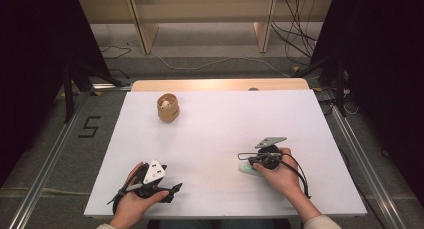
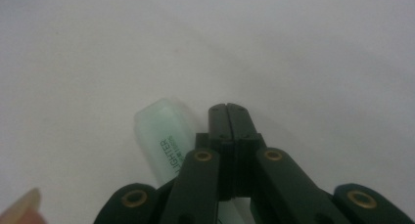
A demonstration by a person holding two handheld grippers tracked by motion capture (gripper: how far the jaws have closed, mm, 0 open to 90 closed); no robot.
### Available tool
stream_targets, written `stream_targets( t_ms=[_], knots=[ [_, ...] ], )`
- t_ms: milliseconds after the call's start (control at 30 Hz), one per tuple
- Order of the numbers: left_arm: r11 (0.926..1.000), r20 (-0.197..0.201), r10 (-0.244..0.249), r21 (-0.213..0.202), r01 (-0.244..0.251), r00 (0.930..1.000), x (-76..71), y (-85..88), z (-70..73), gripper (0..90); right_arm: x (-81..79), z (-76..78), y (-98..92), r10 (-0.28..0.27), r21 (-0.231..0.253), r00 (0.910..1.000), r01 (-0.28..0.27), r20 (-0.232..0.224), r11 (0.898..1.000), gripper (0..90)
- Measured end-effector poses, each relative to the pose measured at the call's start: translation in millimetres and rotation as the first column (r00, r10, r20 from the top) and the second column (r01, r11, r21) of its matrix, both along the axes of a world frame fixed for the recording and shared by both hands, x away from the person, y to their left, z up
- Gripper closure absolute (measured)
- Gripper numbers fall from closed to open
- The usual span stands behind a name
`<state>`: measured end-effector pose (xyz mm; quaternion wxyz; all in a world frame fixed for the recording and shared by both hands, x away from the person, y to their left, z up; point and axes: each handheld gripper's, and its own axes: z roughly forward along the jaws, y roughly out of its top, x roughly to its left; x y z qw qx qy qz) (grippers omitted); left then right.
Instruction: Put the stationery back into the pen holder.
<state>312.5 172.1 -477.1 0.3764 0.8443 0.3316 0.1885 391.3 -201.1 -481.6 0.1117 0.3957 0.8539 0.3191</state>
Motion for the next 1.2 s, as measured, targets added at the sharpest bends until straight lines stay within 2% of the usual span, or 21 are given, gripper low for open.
stream_targets(
  t_ms=[533,733,1200],
  knots=[
    [1.0000,0.003,-0.009,0.001,0.009,1.0000,-0.8,-0.8,-0.3,20.9,-21.4,2.2,6.8,0.093,-0.004,0.9941,-0.094,-0.056,0.996,90.0],
    [0.9999,0.000,-0.013,0.005,0.013,0.9999,-1.2,-1.2,-0.1,20.9,-30.7,2.0,6.6,0.104,0.007,0.9924,-0.104,-0.066,0.995,90.0],
    [0.9999,-0.001,-0.014,0.003,0.014,0.9999,-1.8,-2.1,-0.2,20.8,-36.5,2.0,7.7,0.115,0.003,0.9912,-0.115,-0.066,0.993,90.0]
  ],
)
